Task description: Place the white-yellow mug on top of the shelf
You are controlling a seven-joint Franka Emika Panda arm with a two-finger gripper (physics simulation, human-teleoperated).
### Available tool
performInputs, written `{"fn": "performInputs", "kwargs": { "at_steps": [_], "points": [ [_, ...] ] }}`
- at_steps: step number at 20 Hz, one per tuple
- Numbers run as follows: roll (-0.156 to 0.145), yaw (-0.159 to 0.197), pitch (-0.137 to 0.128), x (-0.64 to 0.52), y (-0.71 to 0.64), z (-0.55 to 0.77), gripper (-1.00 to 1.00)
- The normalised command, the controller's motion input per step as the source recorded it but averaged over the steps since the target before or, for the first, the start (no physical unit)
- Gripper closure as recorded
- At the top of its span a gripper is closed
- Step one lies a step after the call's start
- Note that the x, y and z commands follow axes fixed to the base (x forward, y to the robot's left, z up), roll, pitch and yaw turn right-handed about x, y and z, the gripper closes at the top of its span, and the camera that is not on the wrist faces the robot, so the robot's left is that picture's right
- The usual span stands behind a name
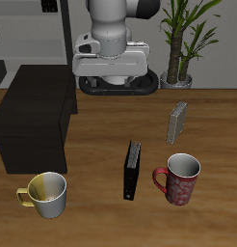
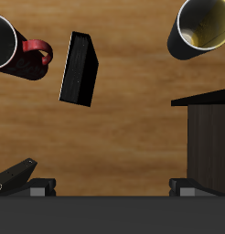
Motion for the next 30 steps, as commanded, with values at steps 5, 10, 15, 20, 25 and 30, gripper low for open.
{"fn": "performInputs", "kwargs": {
  "at_steps": [5, 10, 15, 20, 25, 30],
  "points": [
    [-0.023, 0.009, -0.004, 0.33, -0.33, 0.11, -1.00],
    [0.044, 0.061, 0.009, 0.44, -0.30, 0.02, -1.00],
    [0.010, 0.029, 0.005, 0.37, -0.22, -0.03, -1.00],
    [-0.009, -0.018, -0.002, 0.26, -0.18, 0.02, -1.00],
    [0.018, 0.008, 0.001, 0.22, -0.12, -0.03, -1.00],
    [0.039, 0.024, -0.050, 0.22, -0.17, 0.00, -1.00]
  ]
}}
